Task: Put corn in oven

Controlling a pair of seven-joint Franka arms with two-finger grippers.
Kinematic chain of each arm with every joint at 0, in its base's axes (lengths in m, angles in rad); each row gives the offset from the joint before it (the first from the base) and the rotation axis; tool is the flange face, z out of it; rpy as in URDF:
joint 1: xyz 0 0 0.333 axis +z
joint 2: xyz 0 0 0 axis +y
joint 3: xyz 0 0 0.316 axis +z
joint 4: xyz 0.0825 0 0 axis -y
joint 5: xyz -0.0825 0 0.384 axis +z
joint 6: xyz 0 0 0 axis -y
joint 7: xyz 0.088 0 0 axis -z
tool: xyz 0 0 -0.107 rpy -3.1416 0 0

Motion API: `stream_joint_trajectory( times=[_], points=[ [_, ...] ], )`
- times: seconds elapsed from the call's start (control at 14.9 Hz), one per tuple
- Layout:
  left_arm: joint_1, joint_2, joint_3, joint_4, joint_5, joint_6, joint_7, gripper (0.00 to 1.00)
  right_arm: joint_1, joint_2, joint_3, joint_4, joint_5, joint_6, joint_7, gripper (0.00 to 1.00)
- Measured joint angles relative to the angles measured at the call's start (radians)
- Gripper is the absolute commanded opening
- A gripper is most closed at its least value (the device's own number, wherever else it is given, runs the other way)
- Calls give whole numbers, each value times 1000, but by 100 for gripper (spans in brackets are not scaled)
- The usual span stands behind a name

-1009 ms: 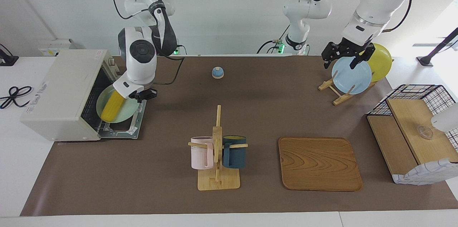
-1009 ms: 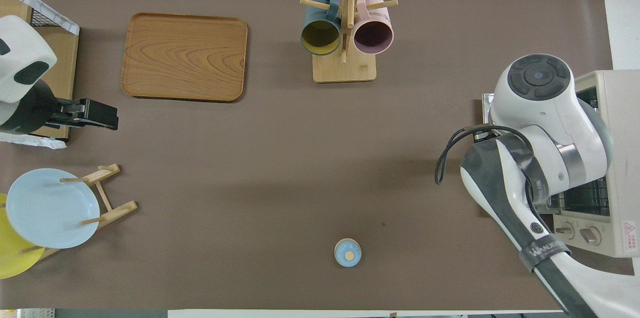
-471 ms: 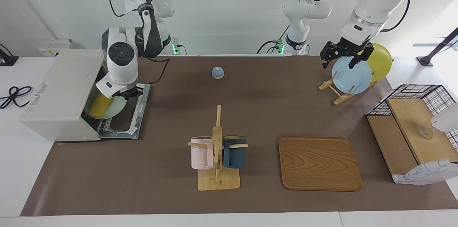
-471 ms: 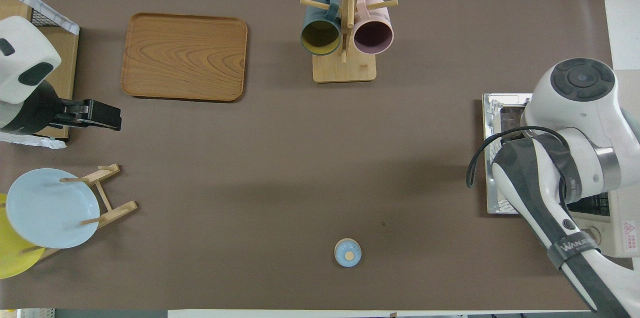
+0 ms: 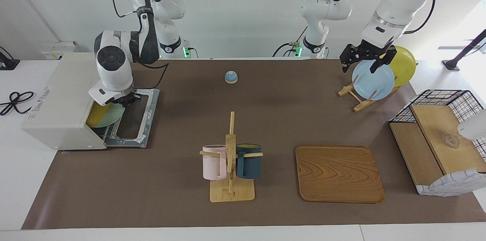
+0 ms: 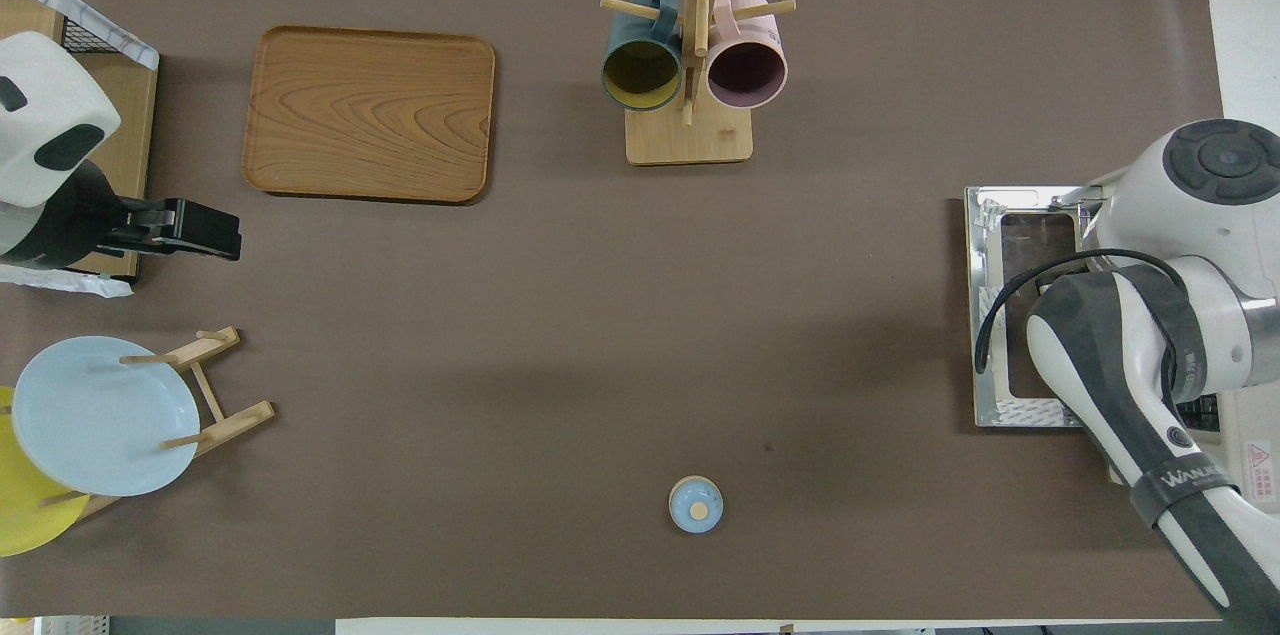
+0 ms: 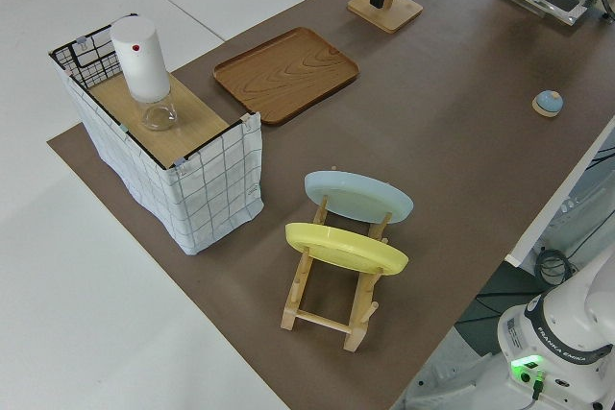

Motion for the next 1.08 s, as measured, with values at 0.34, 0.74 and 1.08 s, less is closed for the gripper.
stream_joint_trajectory(
  times=[0.34, 0.74, 1.08],
  points=[
    [26, 0, -26, 0, 0, 0, 0, 100, 0, 0, 0, -4, 0, 0, 0, 41],
    [28, 0, -27, 0, 0, 0, 0, 100, 5, 0, 3, -2, 0, 7, 0, 41],
    [37, 0, -27, 0, 0, 0, 0, 100, 31, 0, 13, 34, 20, 9, 0, 17]
  ],
)
